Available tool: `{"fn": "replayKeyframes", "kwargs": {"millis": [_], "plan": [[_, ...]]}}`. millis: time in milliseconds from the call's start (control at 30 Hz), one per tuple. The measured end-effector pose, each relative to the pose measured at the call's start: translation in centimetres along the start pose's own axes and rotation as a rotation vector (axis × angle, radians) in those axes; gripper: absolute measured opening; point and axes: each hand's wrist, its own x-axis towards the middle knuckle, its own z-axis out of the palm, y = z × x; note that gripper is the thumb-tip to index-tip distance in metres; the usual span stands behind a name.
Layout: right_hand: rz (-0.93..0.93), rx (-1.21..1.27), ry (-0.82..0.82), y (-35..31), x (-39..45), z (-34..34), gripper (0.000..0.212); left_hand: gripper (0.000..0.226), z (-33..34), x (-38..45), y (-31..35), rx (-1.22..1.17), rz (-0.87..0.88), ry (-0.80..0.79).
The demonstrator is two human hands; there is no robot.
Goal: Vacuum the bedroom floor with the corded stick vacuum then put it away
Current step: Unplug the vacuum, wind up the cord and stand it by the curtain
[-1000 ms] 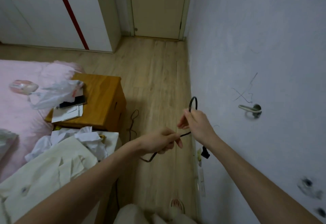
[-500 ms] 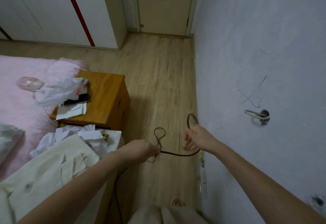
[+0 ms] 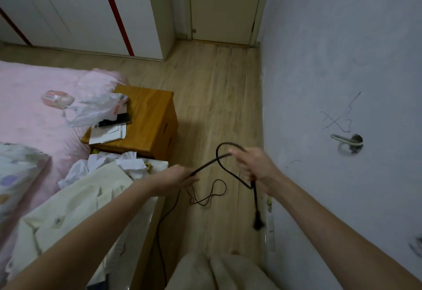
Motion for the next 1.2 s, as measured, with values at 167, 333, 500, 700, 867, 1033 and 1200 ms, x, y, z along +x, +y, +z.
{"fn": "replayKeyframes", "kwargs": {"millis": [167,333,500,700,867,1033,1200], "plan": [[-0.174,0.374,0.297,-2.4,-2.0,-3.6,0.044,0.032,6.7,-3.5,-7.5,-0.320,-0.394,0.225],[-0.121,0.123,0.463,-0.3,-1.9,0.1,0.040,0.037,6.1,-2.7,-5.1,-0.437,-0.523,0.422],[-0.159,-0.107,0.274,0.6,-1.0,5.1,0.033,0.034,1.5,-4.3,1.8,0.032,-0.174,0.032],[-0.038,-0.381,-0.016,2.0,-1.8,9.3,0.033,0.032,-0.6,-7.4,3.5,0.093,-0.066,0.062],[0.009,-0.392,-0.092,3.0,-2.4,11.4,0.030,0.025,-0.8,-9.4,1.8,0.025,-0.041,0.114],[0.058,-0.307,-0.070,2.3,-2.3,9.0,0.028,0.028,1.4,-11.5,-2.3,-0.104,-0.036,0.069],[0.159,-0.353,-0.305,2.3,-3.5,9.0,0.027,0.027,1.7,-11.0,-0.2,0.063,0.076,0.129]]}}
